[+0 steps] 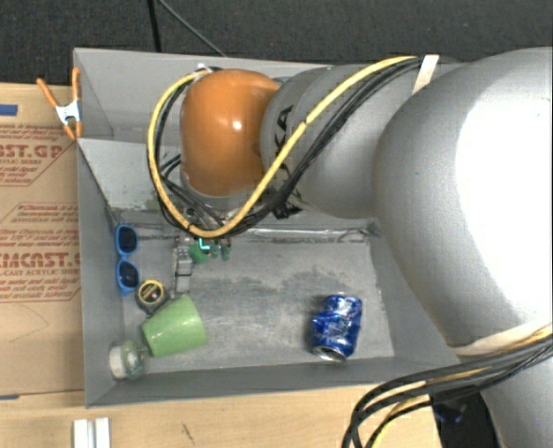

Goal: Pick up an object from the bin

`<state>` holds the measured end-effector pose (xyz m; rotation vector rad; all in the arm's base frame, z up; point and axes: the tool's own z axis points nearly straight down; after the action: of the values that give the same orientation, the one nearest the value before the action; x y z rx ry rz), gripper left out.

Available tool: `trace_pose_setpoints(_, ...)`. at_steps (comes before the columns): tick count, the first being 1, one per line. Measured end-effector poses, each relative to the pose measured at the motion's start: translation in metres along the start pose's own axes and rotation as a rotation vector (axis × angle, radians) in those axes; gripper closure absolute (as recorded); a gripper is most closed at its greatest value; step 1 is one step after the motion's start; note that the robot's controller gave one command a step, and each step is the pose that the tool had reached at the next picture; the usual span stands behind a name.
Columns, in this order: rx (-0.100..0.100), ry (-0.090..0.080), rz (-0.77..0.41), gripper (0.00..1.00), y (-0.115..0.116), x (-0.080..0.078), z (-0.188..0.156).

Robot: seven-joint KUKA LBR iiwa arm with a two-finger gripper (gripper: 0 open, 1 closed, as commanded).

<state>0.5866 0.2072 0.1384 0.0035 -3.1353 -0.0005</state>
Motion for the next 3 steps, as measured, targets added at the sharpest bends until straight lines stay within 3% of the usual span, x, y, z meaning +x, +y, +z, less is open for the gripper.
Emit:
trace_pose_setpoints(1, -0.007, -0.017, -0.045, 0.0, -0.008, 0.051, 0.063)
trace_pose_setpoints(2, 0.003, -0.006, -0.171, 0.0, -0.079, 0.065, 0.049)
trace_pose_setpoints(3, 0.003, -0.007, -0.374, 0.0, -0.155, 0.106, 0.043)
